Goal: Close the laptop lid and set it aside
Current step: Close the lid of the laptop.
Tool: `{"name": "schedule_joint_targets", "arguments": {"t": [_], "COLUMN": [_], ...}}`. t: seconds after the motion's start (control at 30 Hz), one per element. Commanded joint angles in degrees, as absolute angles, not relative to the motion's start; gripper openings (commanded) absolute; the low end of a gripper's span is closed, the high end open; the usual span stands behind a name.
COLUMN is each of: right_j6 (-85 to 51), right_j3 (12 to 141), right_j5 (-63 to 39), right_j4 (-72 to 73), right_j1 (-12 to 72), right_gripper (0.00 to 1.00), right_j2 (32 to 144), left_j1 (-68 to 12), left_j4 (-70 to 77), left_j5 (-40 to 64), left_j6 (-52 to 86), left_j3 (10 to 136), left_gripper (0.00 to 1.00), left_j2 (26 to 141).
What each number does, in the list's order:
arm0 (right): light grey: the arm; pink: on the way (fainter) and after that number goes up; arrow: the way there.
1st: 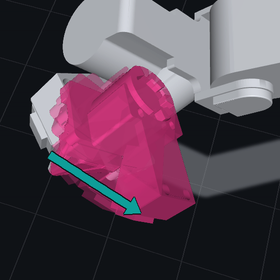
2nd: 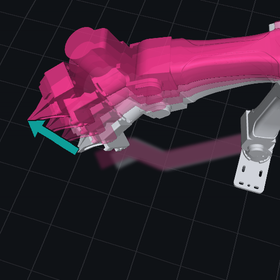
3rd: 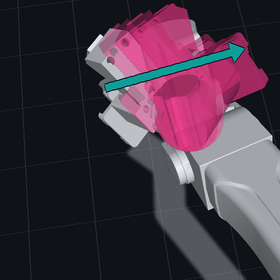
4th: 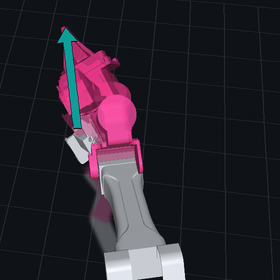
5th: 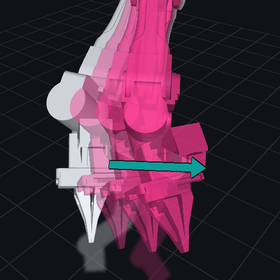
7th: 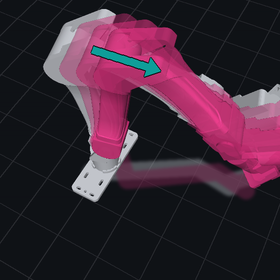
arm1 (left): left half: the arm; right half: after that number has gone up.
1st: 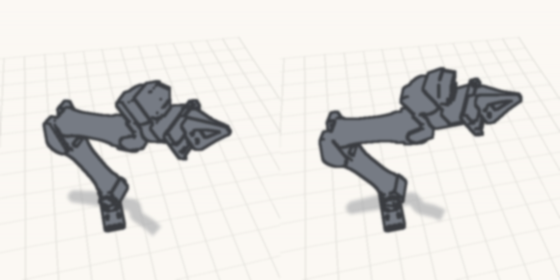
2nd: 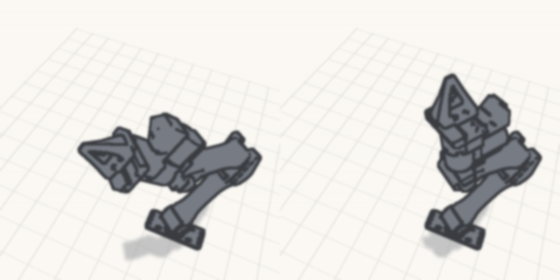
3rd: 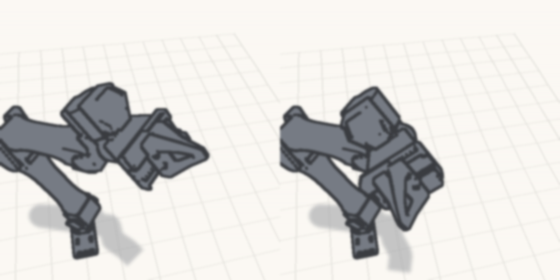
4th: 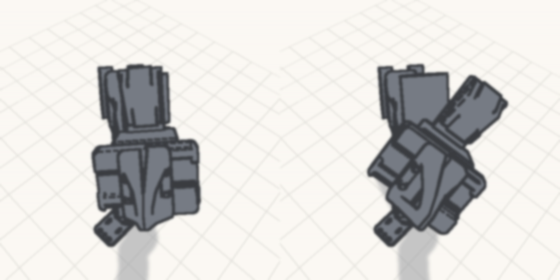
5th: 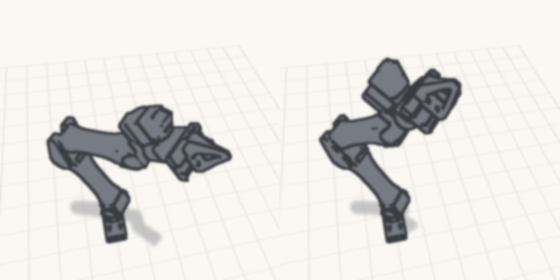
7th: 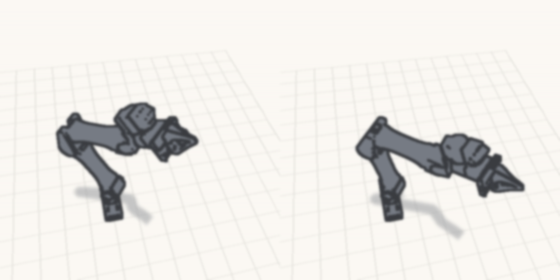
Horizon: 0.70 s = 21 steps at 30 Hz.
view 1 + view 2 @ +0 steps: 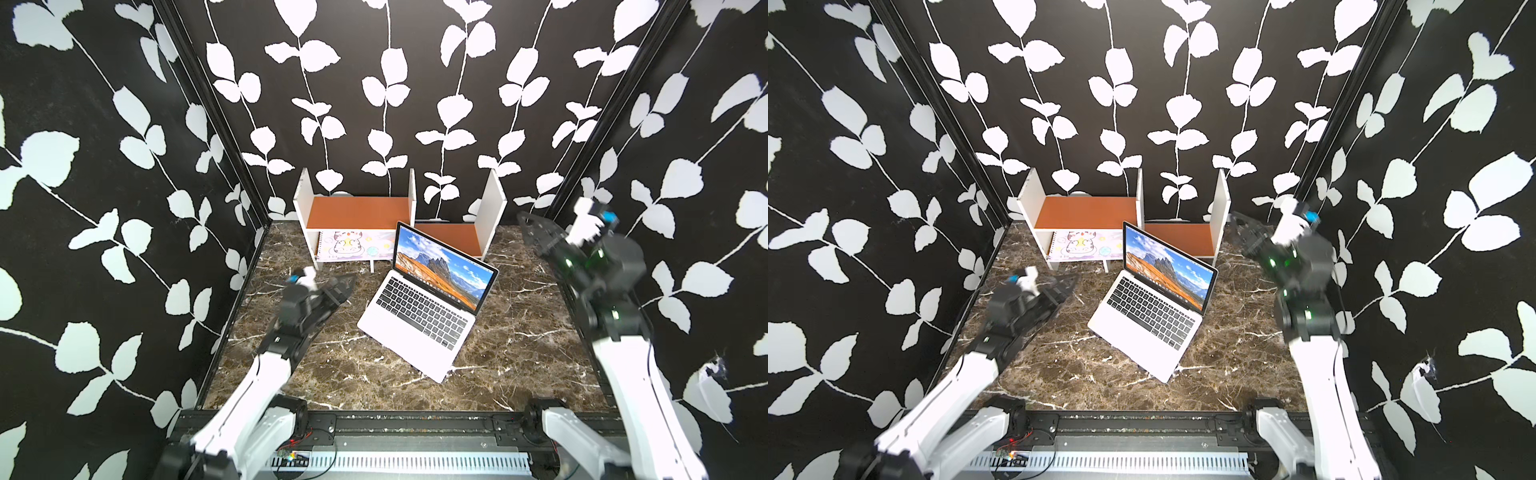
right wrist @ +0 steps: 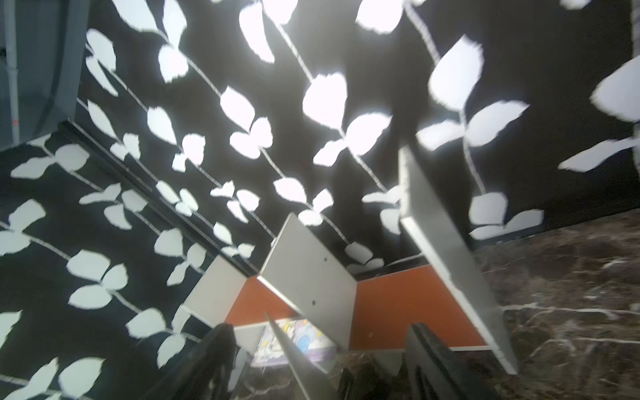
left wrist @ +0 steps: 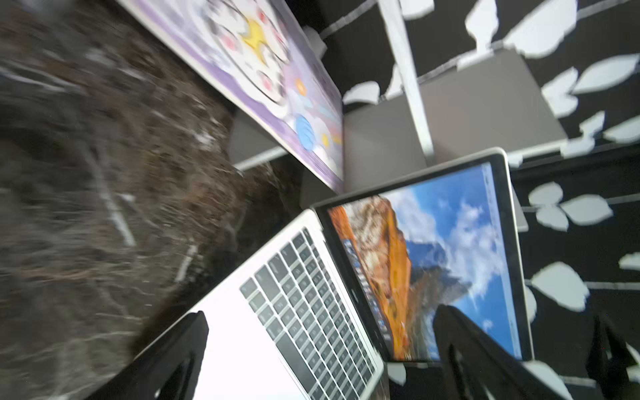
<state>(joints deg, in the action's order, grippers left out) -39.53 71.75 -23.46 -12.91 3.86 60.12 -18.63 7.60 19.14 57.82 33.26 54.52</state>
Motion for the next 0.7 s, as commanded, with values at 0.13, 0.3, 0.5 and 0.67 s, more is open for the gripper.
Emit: {"name": "schedule_joint_targets", "arguments": {"t": [0.13, 0.3, 0.5, 0.67], "right_j6": [-22.5, -16.0, -12.4, -10.1], "right_j3": [98.8, 112.5, 126.0, 128.7], "right_j5": [-28.1, -24.0, -20.9, -22.5], "right_j4": [-42.3, -53.9, -65.1, -65.8], "right_j1": [17.3, 23.3, 25.1, 25.3], "right_gripper": [0.76, 0.68, 0.57, 0.55], "right_j2": [77.8, 88.6, 99.2, 102.4], "left_j1": [-26.1, -26.2, -26.3, -26.2], "left_j4": [24.8, 30.2, 29.6, 29.5], "left_j5": [20.0, 22.2, 21.9, 22.3], "left_j6": [58.3, 59.7, 58.3, 57.5], "left_j3": [37.4, 40.6, 41.2, 41.4], "left_gripper": [0.99, 0.99, 0.99, 0.99], "left_j2": [66.3, 71.4, 71.7, 71.8]}}
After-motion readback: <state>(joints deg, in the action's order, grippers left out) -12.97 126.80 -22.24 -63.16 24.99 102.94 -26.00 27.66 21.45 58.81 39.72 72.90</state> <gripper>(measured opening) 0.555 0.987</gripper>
